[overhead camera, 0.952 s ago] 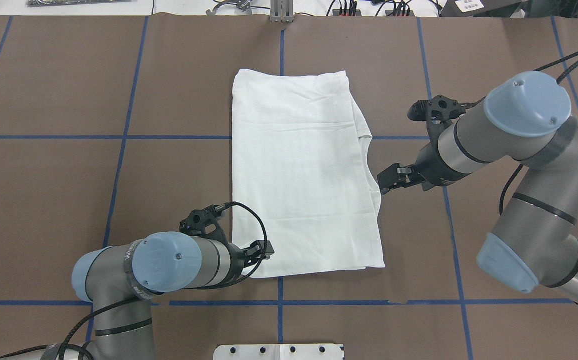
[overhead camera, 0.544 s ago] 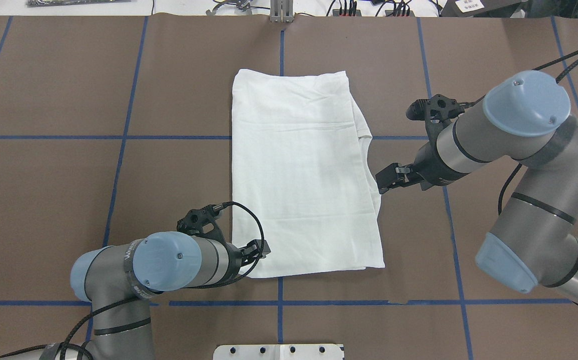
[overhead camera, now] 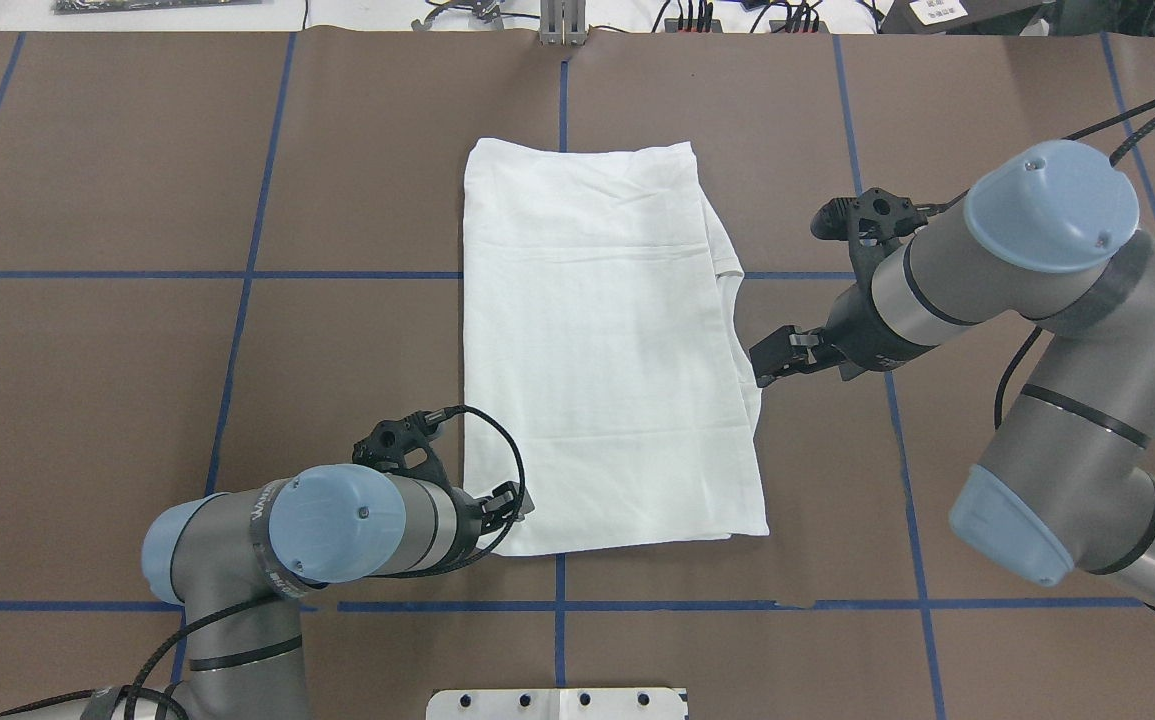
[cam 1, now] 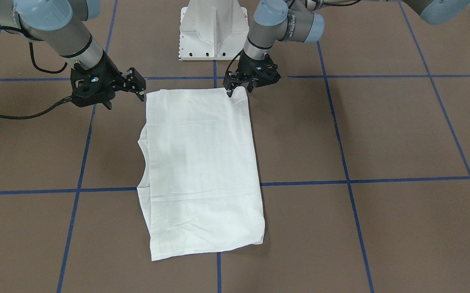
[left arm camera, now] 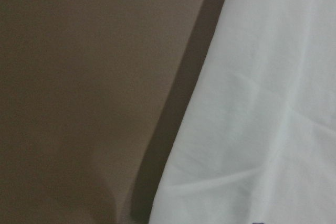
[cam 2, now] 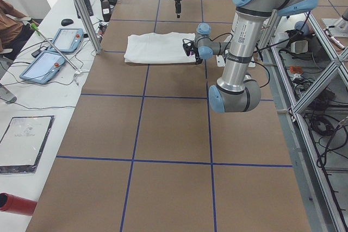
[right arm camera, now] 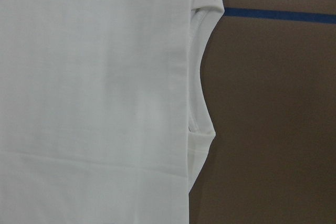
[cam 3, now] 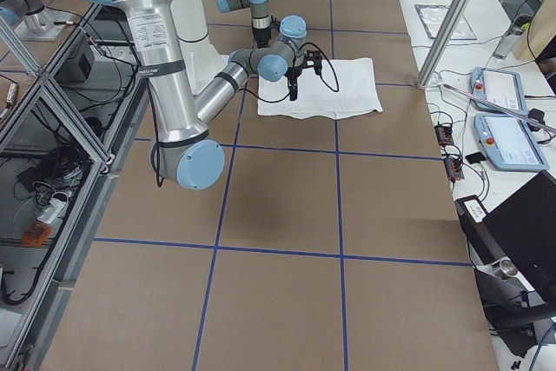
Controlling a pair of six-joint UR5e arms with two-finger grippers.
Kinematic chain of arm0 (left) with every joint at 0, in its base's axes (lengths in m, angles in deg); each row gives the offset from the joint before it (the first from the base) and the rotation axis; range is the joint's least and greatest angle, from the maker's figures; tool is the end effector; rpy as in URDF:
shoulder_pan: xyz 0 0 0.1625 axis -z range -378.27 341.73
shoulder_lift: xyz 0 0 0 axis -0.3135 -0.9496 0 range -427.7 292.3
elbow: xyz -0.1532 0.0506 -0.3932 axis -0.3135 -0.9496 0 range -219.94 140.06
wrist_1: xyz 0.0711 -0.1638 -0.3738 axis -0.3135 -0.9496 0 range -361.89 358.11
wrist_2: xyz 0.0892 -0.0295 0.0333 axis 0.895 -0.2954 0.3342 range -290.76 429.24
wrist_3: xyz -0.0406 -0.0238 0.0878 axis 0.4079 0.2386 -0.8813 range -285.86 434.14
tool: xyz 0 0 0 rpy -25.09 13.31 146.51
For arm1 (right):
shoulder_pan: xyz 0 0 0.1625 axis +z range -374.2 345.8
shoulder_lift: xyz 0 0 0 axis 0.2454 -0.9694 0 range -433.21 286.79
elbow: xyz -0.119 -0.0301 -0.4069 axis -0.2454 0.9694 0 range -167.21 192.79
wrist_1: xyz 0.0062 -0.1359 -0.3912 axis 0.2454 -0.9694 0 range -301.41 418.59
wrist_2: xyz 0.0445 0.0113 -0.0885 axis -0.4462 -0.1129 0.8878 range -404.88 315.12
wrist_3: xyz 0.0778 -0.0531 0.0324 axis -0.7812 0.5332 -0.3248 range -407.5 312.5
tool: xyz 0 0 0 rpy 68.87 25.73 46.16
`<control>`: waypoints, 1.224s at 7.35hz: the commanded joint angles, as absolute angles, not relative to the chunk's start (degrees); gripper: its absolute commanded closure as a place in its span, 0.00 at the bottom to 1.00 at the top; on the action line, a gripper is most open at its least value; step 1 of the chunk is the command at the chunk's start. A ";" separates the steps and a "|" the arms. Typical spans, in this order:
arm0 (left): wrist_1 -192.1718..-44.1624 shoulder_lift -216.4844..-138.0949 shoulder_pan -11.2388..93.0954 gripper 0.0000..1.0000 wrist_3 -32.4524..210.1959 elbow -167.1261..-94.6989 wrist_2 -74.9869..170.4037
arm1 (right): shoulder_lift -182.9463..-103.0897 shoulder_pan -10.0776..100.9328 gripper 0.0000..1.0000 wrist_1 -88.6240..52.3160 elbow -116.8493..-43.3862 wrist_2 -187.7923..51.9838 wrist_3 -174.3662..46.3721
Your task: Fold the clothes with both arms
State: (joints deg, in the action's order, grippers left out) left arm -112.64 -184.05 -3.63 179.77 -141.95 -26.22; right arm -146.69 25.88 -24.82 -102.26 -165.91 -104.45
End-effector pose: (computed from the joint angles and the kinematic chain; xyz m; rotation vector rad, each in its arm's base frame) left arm 0.5807 -0.2797 0.2652 -0.0964 1.0389 -0.4308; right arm -0.3637 -0.4131 0.2924 0.0791 -0.9596 -0.1141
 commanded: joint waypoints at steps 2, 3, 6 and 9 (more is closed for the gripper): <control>-112.54 -184.15 -3.68 0.26 179.43 -141.81 -26.38 | -146.60 25.87 0.00 -24.82 -102.26 -165.91 -104.45; -112.28 -184.41 -3.68 0.33 179.43 -141.90 -26.38 | -146.77 25.87 0.00 -24.82 -102.26 -165.91 -104.45; -111.31 -184.50 -3.68 0.46 179.35 -142.34 -26.47 | -146.95 25.87 0.00 -24.82 -102.35 -165.91 -104.45; -111.31 -184.50 -3.68 0.48 179.17 -142.34 -26.47 | -147.13 25.96 0.00 -24.82 -102.35 -165.91 -104.45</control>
